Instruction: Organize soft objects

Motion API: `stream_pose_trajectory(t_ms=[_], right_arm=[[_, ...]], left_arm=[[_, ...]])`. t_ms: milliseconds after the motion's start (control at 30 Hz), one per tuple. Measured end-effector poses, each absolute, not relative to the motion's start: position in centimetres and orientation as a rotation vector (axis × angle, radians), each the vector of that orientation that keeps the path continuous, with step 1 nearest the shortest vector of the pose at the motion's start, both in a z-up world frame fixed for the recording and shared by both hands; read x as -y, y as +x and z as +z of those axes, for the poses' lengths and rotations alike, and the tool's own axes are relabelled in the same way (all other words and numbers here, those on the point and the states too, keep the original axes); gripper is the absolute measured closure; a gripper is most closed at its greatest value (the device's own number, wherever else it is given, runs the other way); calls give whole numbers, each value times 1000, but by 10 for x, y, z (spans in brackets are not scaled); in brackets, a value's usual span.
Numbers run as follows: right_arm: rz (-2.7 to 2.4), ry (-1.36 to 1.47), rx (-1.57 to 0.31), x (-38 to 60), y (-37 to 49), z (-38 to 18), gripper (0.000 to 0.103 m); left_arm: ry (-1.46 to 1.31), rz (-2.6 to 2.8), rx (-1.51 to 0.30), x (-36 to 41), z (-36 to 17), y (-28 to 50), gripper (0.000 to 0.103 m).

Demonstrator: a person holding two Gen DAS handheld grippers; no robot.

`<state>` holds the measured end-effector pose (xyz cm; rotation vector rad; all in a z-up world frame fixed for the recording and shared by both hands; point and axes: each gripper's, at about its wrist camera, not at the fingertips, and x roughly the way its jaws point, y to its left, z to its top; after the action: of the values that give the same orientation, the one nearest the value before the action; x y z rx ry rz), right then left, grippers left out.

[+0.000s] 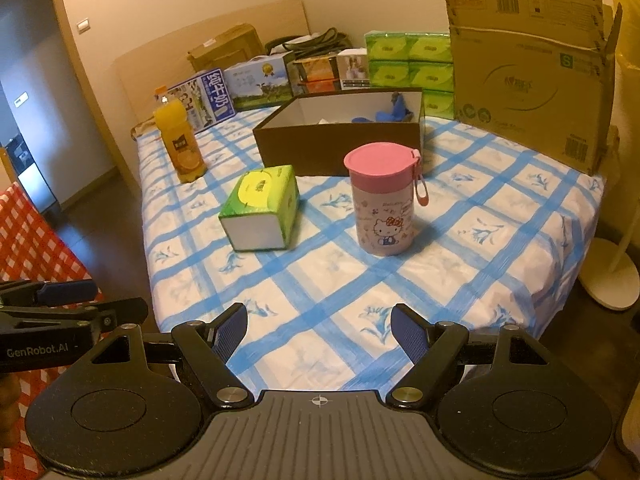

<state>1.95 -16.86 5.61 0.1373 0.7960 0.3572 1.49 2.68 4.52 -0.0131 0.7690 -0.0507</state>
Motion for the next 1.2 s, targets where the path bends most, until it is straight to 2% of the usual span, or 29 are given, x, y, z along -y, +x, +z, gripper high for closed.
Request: stream_pose_trajectory(t_ms=[1200], right_arm=[[357,127,-794,171,13,57,24]], left_arm=[[-7,-68,-757,-19,48,11,31]])
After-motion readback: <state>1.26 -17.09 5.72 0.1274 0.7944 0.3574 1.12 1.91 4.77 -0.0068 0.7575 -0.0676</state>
